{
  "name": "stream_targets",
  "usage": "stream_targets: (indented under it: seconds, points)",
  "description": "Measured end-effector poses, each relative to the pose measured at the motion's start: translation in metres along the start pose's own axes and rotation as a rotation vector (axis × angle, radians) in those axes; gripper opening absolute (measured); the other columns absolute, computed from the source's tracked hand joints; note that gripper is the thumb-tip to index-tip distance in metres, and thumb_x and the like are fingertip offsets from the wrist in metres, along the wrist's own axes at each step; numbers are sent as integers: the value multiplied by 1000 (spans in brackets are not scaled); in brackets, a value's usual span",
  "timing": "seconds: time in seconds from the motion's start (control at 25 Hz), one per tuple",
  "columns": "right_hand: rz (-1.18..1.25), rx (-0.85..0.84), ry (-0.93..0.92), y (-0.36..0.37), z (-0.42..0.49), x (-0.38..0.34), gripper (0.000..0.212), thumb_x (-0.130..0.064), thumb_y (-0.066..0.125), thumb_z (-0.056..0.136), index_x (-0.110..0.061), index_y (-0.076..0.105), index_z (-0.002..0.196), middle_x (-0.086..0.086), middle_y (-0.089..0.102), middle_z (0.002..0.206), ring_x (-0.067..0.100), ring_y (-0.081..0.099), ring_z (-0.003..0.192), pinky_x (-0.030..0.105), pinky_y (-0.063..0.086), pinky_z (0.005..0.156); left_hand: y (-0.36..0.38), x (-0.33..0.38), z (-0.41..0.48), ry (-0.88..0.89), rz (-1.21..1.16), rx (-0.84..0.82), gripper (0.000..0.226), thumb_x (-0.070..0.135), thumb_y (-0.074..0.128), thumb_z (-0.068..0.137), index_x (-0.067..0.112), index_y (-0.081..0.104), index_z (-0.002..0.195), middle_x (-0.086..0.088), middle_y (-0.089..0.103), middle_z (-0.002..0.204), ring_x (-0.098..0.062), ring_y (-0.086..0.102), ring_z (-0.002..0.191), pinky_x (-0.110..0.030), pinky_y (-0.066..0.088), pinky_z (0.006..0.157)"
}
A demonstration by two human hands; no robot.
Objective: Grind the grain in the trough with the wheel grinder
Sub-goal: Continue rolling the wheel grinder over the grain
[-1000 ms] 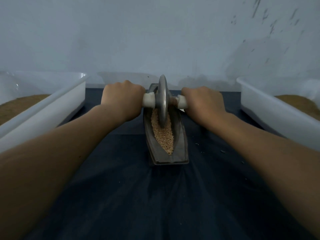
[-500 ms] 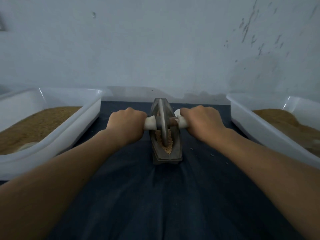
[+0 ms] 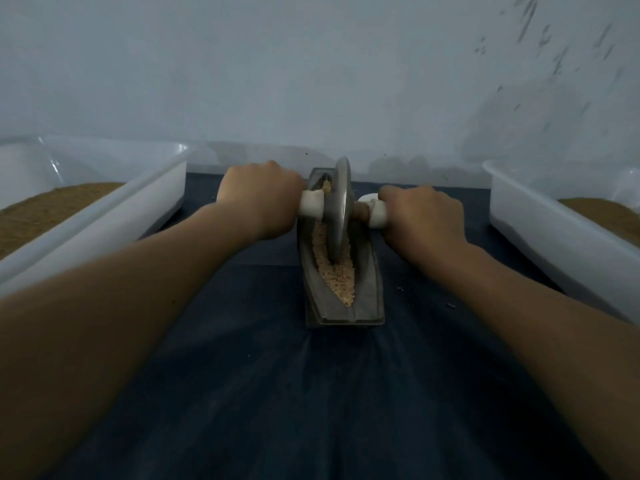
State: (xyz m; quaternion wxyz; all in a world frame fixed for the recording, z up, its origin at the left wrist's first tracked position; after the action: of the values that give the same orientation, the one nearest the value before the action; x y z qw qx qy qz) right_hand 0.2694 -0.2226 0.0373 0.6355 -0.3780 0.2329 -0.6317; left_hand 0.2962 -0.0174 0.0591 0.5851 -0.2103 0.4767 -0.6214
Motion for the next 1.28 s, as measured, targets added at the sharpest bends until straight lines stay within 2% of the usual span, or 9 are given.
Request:
stream_targets:
  seconds: [0.2, 0.44, 0.52, 0.64, 0.72, 0.8, 0.92, 1.04, 1.28]
  points:
    - [4, 10, 23, 12, 22, 1, 11, -29, 65, 88, -23, 62, 97, 7, 64, 84, 31, 55, 71, 27, 21, 51, 11, -3, 16, -34, -3, -13, 15, 23, 60, 84, 29, 66, 96, 1, 48, 73, -24, 49, 62, -34, 38, 55]
    - [-19, -35, -57, -25, -6, -12, 15, -23, 67, 87, -22, 60, 101, 6, 67, 86, 34, 63, 78, 33, 28, 56, -6, 2, -28, -58, -69, -49, 11, 25, 61, 86, 30, 61, 95, 2, 46, 77, -23, 47, 68, -36, 37, 59]
    - [-49, -29, -79, -43, -20, -16, 16, -16, 66, 85, -23, 55, 95, 2, 65, 81, 29, 57, 70, 33, 25, 57, -17, 4, -46, -54, -77, -57, 10, 26, 61, 86, 30, 59, 95, 3, 46, 76, -22, 45, 66, -35, 35, 57]
    - [-29, 50, -102, -61, -39, -18, 43, -3, 71, 71, -27, 37, 81, -3, 44, 63, 27, 36, 58, 33, 23, 57, -27, 4, -63, -32, -65, -10, 9, 28, 62, 85, 31, 56, 91, 6, 41, 69, -19, 41, 59, -32, 29, 51]
    - [-10, 90, -119, -64, -44, -19, 52, 1, 75, 61, -27, 33, 77, -6, 34, 60, 25, 31, 54, 31, 21, 55, -27, 4, -63, -22, -32, 48, 12, 29, 63, 83, 32, 51, 85, 7, 37, 65, -17, 35, 54, -29, 25, 48]
    - [-43, 68, -91, -52, -37, -16, 43, -2, 76, 64, -26, 42, 76, -3, 43, 59, 28, 39, 52, 31, 20, 54, -20, 2, -54, -26, -21, 53, 16, 29, 62, 83, 34, 47, 81, 6, 36, 64, -16, 32, 52, -29, 25, 48]
    - [-133, 34, -54, -29, -7, -15, 16, -14, 70, 82, -21, 60, 93, 5, 66, 78, 33, 61, 69, 31, 19, 53, 1, -2, -31, -86, -69, -6, 14, 26, 60, 84, 33, 48, 81, 5, 42, 69, -19, 40, 58, -34, 32, 54]
    - [-137, -5, -42, -14, 22, -18, 15, -13, 67, 85, -19, 63, 98, 9, 68, 85, 34, 65, 78, 30, 20, 52, 16, -7, -15, -140, -120, -39, 6, 25, 58, 85, 30, 57, 86, 2, 51, 75, -22, 47, 63, -35, 34, 58]
    - [-33, -13, -19, -22, 2, -14, 12, -16, 66, 86, -22, 58, 93, 3, 65, 82, 33, 63, 77, 34, 27, 58, -7, 1, -30, -107, -60, -48, 7, 24, 61, 86, 27, 57, 91, 3, 44, 70, -19, 43, 60, -33, 33, 54]
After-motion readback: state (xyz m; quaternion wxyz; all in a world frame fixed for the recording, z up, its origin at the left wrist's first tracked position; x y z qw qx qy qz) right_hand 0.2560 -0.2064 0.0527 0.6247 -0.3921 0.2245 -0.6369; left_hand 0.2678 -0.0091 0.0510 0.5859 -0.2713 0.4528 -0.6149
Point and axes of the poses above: each hand's wrist, its own z-axis towards the middle knuckle, its own y-axis out of the palm, x = y × z, the point moved 6 cm from there along z, towards the middle knuckle
